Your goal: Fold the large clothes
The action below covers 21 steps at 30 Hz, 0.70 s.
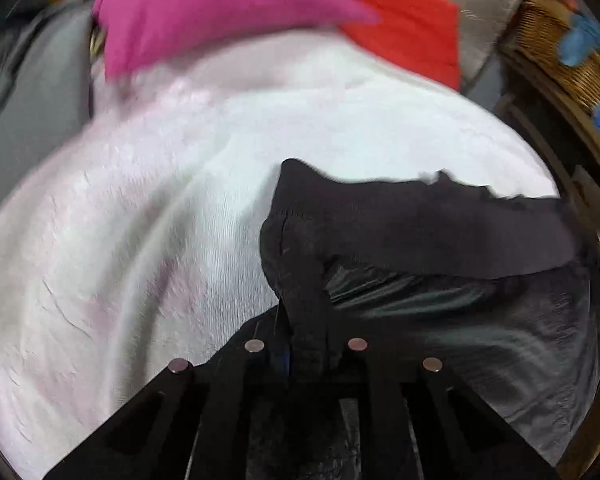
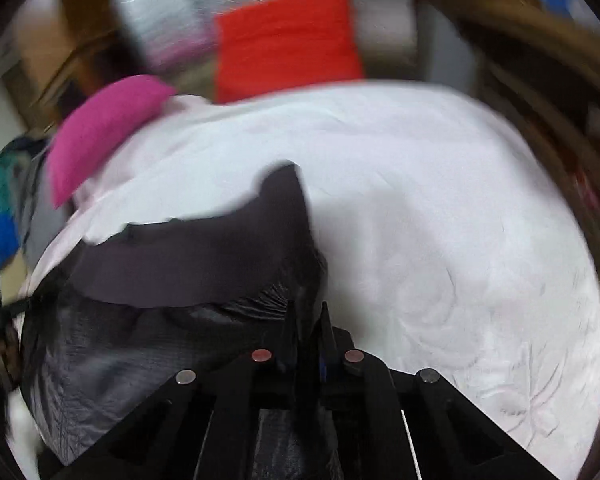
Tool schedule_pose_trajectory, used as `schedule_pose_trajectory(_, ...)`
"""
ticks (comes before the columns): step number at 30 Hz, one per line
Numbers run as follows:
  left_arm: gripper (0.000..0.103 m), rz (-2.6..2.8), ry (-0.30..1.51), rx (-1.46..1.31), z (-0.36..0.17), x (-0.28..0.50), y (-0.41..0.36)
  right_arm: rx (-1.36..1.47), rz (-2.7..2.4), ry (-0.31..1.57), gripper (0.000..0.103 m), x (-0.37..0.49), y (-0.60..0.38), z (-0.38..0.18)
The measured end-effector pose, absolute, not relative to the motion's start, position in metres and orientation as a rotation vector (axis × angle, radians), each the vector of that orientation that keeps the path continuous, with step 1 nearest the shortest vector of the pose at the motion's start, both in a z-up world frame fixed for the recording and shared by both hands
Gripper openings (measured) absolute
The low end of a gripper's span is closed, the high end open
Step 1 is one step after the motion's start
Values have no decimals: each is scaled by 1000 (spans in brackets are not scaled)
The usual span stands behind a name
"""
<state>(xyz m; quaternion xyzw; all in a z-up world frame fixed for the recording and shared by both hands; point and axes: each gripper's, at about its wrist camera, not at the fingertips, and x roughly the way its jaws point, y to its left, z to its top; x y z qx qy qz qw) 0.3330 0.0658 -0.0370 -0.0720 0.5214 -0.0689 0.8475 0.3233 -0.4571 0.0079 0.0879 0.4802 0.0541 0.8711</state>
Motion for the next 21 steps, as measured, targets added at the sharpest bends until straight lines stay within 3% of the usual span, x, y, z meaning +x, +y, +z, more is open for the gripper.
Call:
schedule_pose_trajectory(3,15,-136,1109,-165,-40,333,66,172,85,1078,7,324,-452,-31)
schedule_pose_trajectory(6,26,-98,1113,-103,-31,328,60,238,43,1060,11,321,-453,-33)
schedule_pose_trajectory(7,33,-74,1112,-101,-26,325,61,245,25,1065,18,320,-454,-30)
schedule_pose_trajectory(9,40,-48,1092,-114,-12,314,66,236,-8,1052,48,315,-454,-22)
schedule_pose_trajectory(11,52,-21,1043,-117,6,296,70,240,-32,1004,67,298,-455,-4)
schedule_pose_trajectory(14,63,39,951,-123,32,260,76,226,-55,927,68,267,-450,21)
schedule_pose_trajectory(21,64,41,851,-76,32,195,37,72,-15,774,77,182,-386,36)
